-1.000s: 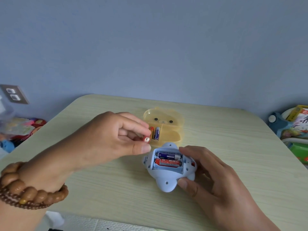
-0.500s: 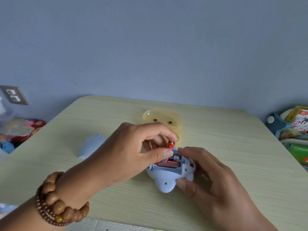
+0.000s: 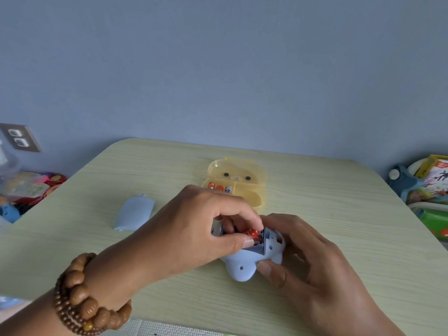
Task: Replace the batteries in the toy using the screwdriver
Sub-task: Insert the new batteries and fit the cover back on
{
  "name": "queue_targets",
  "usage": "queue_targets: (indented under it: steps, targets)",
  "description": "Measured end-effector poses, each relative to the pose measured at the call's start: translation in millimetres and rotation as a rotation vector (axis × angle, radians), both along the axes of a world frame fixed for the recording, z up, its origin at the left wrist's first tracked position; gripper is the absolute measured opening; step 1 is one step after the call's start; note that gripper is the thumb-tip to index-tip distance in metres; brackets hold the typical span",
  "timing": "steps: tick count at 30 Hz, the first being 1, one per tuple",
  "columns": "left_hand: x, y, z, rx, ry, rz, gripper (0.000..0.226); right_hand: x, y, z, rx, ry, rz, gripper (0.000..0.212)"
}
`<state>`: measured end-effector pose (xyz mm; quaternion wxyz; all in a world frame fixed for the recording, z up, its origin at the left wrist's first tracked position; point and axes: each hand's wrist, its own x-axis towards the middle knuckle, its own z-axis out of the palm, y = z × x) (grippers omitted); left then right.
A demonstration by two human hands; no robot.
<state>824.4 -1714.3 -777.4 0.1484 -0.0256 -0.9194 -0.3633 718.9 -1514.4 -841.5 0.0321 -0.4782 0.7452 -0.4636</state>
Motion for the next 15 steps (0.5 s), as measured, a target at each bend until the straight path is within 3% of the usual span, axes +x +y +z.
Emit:
queue_targets:
  steps: [15]
  targets:
    - [2.7,0.0,-2.6,-0.104,-0.030,-0.084,0.011,0.2,-1.4,0.2,-0.021,-0.015,0.001,0.050]
